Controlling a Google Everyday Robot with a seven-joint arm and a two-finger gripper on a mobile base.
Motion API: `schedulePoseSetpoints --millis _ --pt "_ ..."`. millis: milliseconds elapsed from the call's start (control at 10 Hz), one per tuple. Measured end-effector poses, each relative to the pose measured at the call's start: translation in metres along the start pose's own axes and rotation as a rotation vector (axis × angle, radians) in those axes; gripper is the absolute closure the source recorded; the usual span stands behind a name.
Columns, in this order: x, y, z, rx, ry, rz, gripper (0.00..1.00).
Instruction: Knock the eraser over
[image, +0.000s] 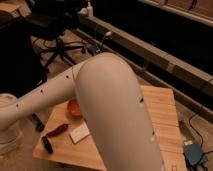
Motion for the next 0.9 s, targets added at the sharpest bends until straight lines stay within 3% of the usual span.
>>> schedulePoseSetpoints --millis 200,400,500,700,900 --pt "0.001 -0.033 0.009 0.037 0.005 0.066 1.00" --pt "0.001 -0.084 0.009 0.111 -0.017 0.152 1.00" --pt "0.000 -0.114 0.006 0.162 -0.035 0.199 1.00" --pt "-0.004 -0.182 -0.012 0.305 -0.082 0.303 1.00" --pt "-0.007 -0.245 -0.054 0.453 -0.177 0.448 1.00"
